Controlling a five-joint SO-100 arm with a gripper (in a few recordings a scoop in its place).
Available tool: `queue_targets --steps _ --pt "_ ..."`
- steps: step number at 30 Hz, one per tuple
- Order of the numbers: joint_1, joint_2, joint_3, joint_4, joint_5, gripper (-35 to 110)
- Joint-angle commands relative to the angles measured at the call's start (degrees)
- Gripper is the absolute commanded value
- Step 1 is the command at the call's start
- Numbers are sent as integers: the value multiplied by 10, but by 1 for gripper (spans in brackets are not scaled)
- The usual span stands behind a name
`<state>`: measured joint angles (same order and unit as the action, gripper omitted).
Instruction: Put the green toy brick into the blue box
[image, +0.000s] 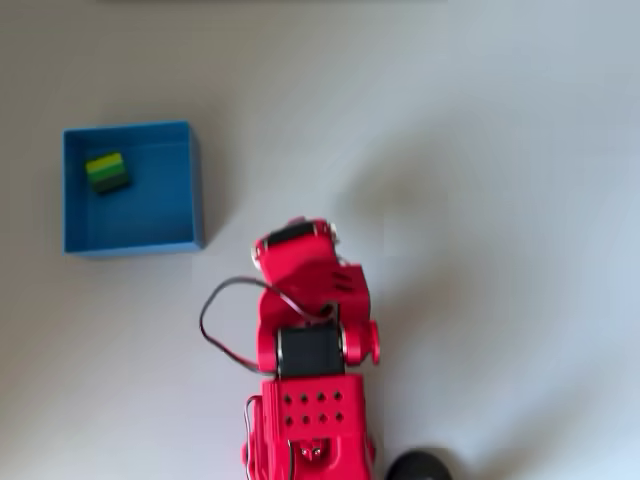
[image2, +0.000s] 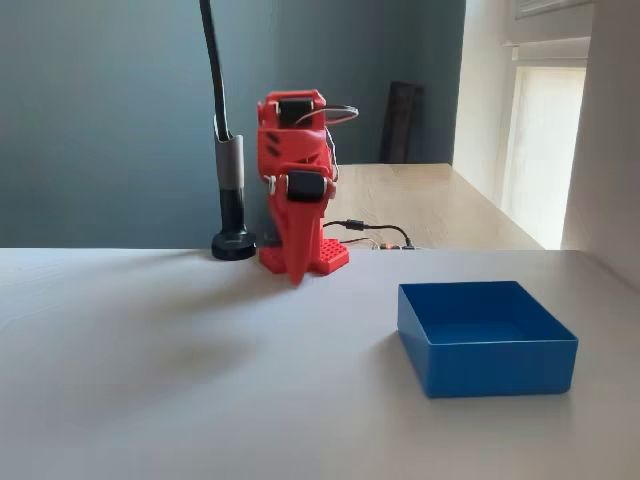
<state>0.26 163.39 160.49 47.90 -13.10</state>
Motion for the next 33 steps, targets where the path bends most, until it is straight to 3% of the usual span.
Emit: queue_targets --steps 1,33 --pt "16 83 56 -8 -5 0" --pt "12 250 190 9 -9 0"
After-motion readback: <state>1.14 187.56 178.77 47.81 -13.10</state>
